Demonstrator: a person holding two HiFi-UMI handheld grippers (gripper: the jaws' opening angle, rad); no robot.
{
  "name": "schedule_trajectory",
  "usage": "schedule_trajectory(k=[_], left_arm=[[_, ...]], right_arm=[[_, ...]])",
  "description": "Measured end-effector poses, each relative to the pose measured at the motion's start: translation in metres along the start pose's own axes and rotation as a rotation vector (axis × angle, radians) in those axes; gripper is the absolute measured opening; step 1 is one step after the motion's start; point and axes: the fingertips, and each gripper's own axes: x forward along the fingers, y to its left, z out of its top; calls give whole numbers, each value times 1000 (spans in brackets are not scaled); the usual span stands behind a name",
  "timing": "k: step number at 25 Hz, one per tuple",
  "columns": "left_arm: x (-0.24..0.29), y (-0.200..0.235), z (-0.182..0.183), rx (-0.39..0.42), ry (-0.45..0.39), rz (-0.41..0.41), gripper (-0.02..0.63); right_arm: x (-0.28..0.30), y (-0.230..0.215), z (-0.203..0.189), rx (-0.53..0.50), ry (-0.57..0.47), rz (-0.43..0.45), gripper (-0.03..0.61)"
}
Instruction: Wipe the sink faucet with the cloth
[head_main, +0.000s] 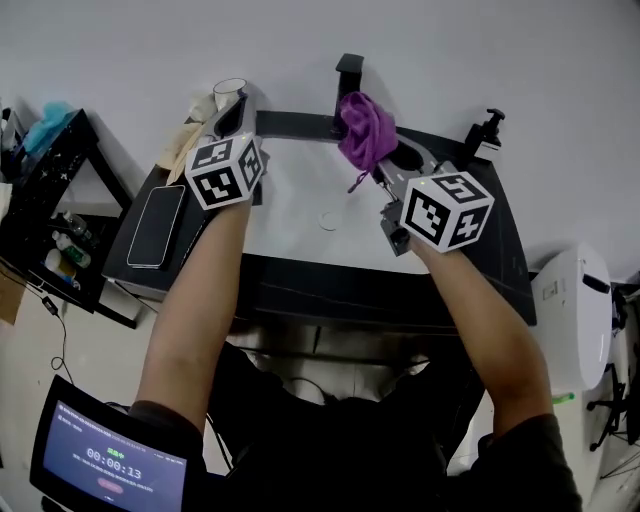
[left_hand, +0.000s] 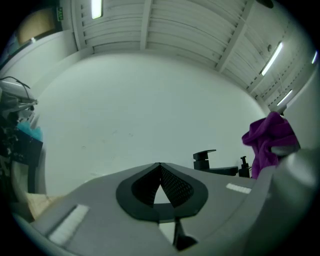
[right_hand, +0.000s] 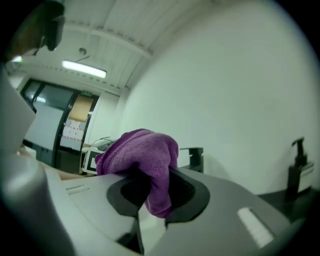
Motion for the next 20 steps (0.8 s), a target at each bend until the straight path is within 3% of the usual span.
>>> schedule_trajectory(k=[3,6,8,10,13,17,20], left_arm=[[1,-5,-8,28,32,-8,18],[1,-15,-12,41,47,-28,18],[4,-22,-15,-11,55,-44,18],[7,-26,-19,-62,65,-55,18],[9,-30,-21,-70,73,-74,18],[14,-38,-22,-68,71,-104,18],[16,-37,-22,-23,66,-96,18]], right_arm=[[-29,-44,34,-127,-77,-162,81],[-44,-98,56,-114,-157,-333,80],[-39,-129,52,-83,-154,-398,80],[-23,-142,36,-71,-107,-405,81],[-1,-135,14,-98,-57,-379,80],[0,-125,-6,-241,-71,-406,77],[-5,-128,-10,-199,-100,-416,77]])
